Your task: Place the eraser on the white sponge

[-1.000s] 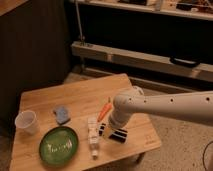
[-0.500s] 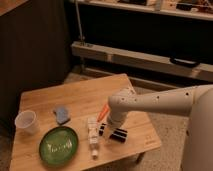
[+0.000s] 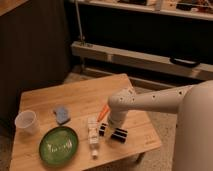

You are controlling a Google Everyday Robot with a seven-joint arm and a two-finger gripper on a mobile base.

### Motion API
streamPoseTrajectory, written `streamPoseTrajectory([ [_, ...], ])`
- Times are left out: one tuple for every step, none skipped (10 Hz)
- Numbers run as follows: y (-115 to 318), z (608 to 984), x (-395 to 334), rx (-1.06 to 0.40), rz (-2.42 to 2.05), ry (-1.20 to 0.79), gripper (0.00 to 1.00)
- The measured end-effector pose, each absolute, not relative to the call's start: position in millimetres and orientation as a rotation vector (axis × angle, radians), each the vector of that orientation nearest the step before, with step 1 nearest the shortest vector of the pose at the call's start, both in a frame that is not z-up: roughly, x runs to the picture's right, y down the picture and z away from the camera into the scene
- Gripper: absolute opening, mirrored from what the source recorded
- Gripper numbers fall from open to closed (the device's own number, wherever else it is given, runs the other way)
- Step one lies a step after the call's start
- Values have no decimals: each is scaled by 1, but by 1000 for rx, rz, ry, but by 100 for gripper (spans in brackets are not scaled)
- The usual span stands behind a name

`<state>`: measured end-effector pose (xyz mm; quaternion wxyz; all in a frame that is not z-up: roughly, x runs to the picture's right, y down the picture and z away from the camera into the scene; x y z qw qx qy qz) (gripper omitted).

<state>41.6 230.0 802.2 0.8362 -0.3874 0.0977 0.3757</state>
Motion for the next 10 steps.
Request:
streamPoseTrajectory([
  [231, 804, 42, -829, 800, 210, 60],
  [233, 805, 41, -838, 802, 211, 52],
  [236, 807, 38, -858, 802, 209, 38],
  [238, 808, 37, -870, 799, 208, 30],
  [240, 808, 35, -881, 797, 208, 21],
  [240, 809, 33, -893, 794, 210, 8],
  [241, 809, 33, -893, 792, 210, 1],
  [241, 809, 33, -893, 793, 209, 0],
  [240, 809, 33, -893, 793, 209, 0],
  [238, 808, 33, -892, 797, 210, 0],
])
